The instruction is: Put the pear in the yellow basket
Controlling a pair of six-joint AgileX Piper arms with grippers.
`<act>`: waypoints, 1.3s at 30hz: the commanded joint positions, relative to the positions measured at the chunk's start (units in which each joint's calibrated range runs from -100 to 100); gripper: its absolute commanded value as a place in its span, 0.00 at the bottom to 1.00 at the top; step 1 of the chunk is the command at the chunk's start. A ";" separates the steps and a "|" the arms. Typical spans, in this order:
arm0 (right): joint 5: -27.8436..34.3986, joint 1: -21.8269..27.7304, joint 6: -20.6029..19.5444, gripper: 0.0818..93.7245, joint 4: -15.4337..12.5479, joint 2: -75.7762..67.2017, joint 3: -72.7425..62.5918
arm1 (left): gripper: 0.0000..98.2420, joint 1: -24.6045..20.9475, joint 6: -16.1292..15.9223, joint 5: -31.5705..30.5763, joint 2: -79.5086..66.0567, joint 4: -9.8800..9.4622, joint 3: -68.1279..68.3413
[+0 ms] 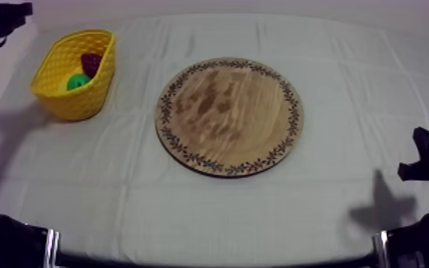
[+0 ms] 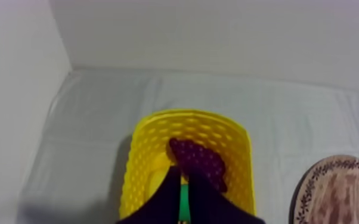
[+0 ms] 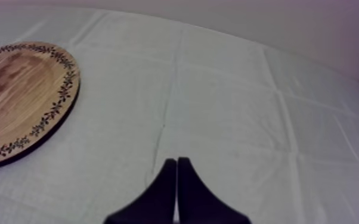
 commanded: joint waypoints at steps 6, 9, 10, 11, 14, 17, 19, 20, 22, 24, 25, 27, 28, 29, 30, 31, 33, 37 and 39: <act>-0.01 0.01 0.00 0.00 0.02 0.01 0.05 | 0.00 -1.66 -6.04 -0.58 -22.36 5.89 14.33; -0.01 0.01 0.00 0.00 0.02 0.01 0.05 | 0.00 -2.41 -7.40 -0.58 -31.38 6.97 21.28; -0.01 0.01 0.00 0.00 0.02 0.01 0.05 | 0.00 -2.52 -7.61 -0.43 -34.17 7.09 23.45; -0.01 0.01 0.00 0.00 0.02 0.01 0.05 | 0.00 -2.56 -7.70 -0.27 -36.77 7.11 25.46; -0.01 0.01 0.00 0.00 0.02 0.01 0.05 | 0.00 -2.60 -7.77 -0.03 -43.41 7.05 30.68; -0.01 0.01 0.00 0.00 0.02 0.01 0.05 | 0.00 -2.42 -7.75 0.03 -48.57 7.01 34.80; -0.01 0.01 0.00 0.00 0.02 0.01 0.05 | 0.00 -2.24 -7.93 -0.18 -51.27 7.00 37.40; -0.01 0.01 0.00 0.00 0.02 0.01 0.05 | 0.00 -2.19 -8.03 -0.56 -52.41 7.00 38.85; -0.01 0.01 0.00 0.00 0.02 0.01 0.05 | 0.00 -2.13 -8.14 -1.99 -54.51 6.98 41.98; -0.01 0.01 -0.02 0.00 0.02 0.01 0.05 | 0.00 -2.12 -8.22 -3.47 -56.39 6.91 44.79; -0.01 0.01 -0.02 0.00 0.02 0.01 0.05 | 0.00 -2.13 -8.28 -3.95 -57.23 6.86 45.93; -0.01 0.01 -0.01 0.00 0.02 0.01 0.05 | 0.00 -2.14 -8.42 -4.55 -58.80 6.80 47.76; -0.01 0.01 0.00 0.00 0.02 0.01 0.05 | 0.00 -2.12 -8.49 -4.78 -59.49 6.79 48.58; -0.01 0.01 0.00 0.00 0.02 0.01 0.05 | 0.00 -2.08 -8.58 -5.14 -60.10 6.78 49.38; -0.01 0.01 0.00 0.00 0.02 0.01 0.05 | 0.00 -2.03 -8.69 -5.68 -60.69 6.77 50.28; -0.01 0.01 0.00 0.00 0.02 0.01 0.05 | 0.00 -1.98 -8.82 -6.35 -61.20 6.76 51.24; -0.01 0.01 0.00 0.00 0.02 0.01 0.05 | 0.00 -1.92 -9.10 -7.64 -62.16 6.75 53.04; -0.01 0.01 0.00 0.00 0.02 0.01 0.05 | 0.00 -1.92 -9.56 -9.03 -63.74 6.75 55.64; -0.01 0.01 0.00 0.00 0.02 0.01 0.05 | 0.00 -1.96 -9.58 -9.12 -64.55 6.62 56.53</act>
